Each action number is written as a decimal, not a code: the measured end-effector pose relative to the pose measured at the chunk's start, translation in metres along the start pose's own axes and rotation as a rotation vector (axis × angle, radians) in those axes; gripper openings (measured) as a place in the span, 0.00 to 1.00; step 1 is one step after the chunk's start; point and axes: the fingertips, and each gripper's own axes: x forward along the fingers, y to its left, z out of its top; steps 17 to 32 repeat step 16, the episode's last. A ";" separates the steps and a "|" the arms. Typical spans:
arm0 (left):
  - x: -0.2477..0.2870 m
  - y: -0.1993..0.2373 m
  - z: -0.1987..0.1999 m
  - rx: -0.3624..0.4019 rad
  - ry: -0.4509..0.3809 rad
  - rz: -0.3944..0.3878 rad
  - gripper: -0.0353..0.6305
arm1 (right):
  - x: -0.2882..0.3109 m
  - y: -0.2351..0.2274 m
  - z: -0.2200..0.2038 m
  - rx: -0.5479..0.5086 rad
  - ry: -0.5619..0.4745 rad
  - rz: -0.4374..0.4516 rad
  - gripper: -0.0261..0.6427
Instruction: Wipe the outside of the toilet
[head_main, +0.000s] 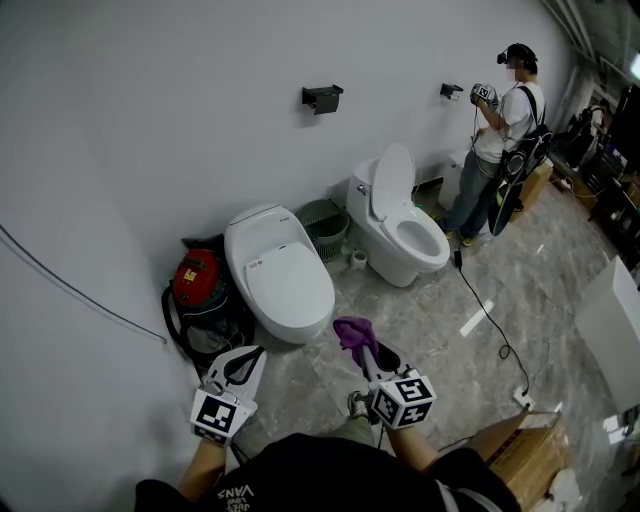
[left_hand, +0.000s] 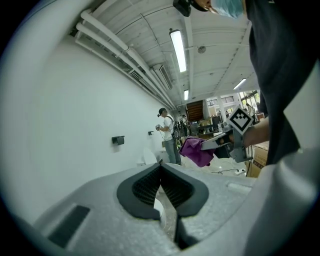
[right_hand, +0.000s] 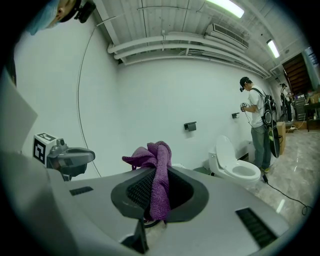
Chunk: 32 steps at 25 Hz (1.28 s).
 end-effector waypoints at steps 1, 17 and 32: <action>0.000 0.000 0.000 0.000 -0.001 0.001 0.06 | 0.000 -0.001 0.000 -0.001 -0.004 -0.003 0.10; -0.004 -0.010 -0.007 -0.023 0.009 -0.003 0.06 | -0.004 0.000 -0.004 -0.010 0.000 -0.003 0.10; -0.004 -0.010 -0.007 -0.023 0.009 -0.003 0.06 | -0.004 0.000 -0.004 -0.010 0.000 -0.003 0.10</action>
